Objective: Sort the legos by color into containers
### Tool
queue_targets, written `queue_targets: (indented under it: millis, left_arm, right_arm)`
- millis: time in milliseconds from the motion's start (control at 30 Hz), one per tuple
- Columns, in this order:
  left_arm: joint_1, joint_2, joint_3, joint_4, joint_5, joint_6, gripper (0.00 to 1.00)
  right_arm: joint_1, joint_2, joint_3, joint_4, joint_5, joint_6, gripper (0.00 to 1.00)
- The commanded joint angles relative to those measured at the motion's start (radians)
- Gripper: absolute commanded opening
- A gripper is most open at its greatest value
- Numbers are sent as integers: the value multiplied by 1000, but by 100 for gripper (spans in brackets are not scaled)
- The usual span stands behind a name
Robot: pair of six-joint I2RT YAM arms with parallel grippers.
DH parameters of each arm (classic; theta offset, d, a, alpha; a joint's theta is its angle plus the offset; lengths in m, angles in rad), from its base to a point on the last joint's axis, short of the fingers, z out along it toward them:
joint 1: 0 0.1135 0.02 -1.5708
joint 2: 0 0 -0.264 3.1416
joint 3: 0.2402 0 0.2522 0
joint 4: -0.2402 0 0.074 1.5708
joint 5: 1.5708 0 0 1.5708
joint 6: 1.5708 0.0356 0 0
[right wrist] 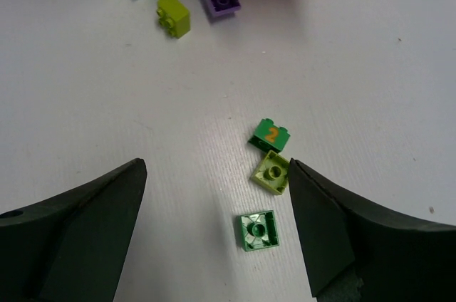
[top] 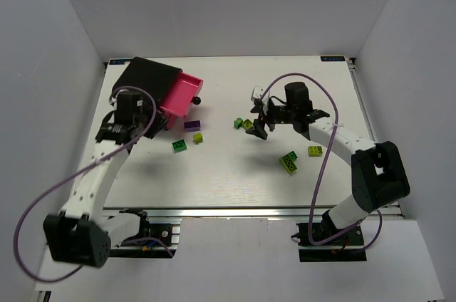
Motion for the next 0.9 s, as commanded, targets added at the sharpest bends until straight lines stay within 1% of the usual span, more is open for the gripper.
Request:
queue_targets:
  millis: [0, 33, 100, 133, 167, 200, 233, 267, 300, 333, 367, 400, 500, 533, 567, 667, 700, 733, 767, 867]
  left_arm:
    - [-6, -177, -13, 176, 190, 305, 0]
    - [-6, -188, -7, 198, 222, 337, 0]
    - [-6, -145, 28, 202, 287, 429, 0]
    - [-6, -116, 46, 212, 319, 460, 1]
    - [-6, -46, 101, 215, 344, 521, 2]
    - [-6, -7, 135, 219, 348, 547, 2]
    - [-6, 33, 175, 219, 344, 601, 3]
    - [-15, 76, 259, 210, 324, 629, 5]
    - [-15, 156, 304, 201, 298, 652, 6]
    - [-15, 201, 351, 190, 290, 678, 8]
    - [-15, 247, 447, 173, 273, 717, 12]
    - [-15, 334, 492, 137, 261, 735, 13]
    - [-15, 444, 629, 65, 232, 761, 18]
    - [-15, 491, 651, 54, 229, 767, 20]
    - [-15, 510, 665, 51, 229, 767, 23]
    - [-24, 547, 683, 63, 250, 761, 37]
    - [-35, 558, 688, 58, 253, 759, 44]
    - [-35, 567, 707, 54, 249, 756, 49]
    - [-35, 585, 717, 49, 247, 755, 52]
    - [-44, 608, 752, 40, 247, 749, 58]
  right_arm:
    - [0, -8, 5, -39, -108, -78, 84]
    - [2, 3, 20, -42, -110, -79, 83]
    - [3, 18, 40, -48, -119, -85, 82]
    - [5, 30, 57, -82, -122, -88, 81]
    - [6, 36, 66, -97, -128, -96, 81]
    - [6, 41, 74, -106, -133, -111, 80]
    - [6, 50, 90, -113, -137, -120, 80]
    - [6, 53, 98, -119, -142, -128, 80]
    - [9, 58, 106, -132, -142, -134, 80]
    - [11, 61, 110, -136, -142, -136, 80]
    - [12, 62, 118, -137, -139, -137, 81]
    - [12, 62, 118, -139, -136, -136, 81]
    - [12, 56, 114, -136, -117, -136, 83]
    - [12, 56, 112, -133, -111, -136, 83]
    - [11, 53, 108, -131, -102, -131, 83]
    - [9, 52, 98, -122, -91, -122, 84]
    - [8, 50, 94, -120, -88, -121, 84]
    - [8, 50, 92, -116, -88, -121, 84]
    - [9, 50, 92, -117, -87, -119, 84]
    - [11, 56, 95, -119, -87, -119, 85]
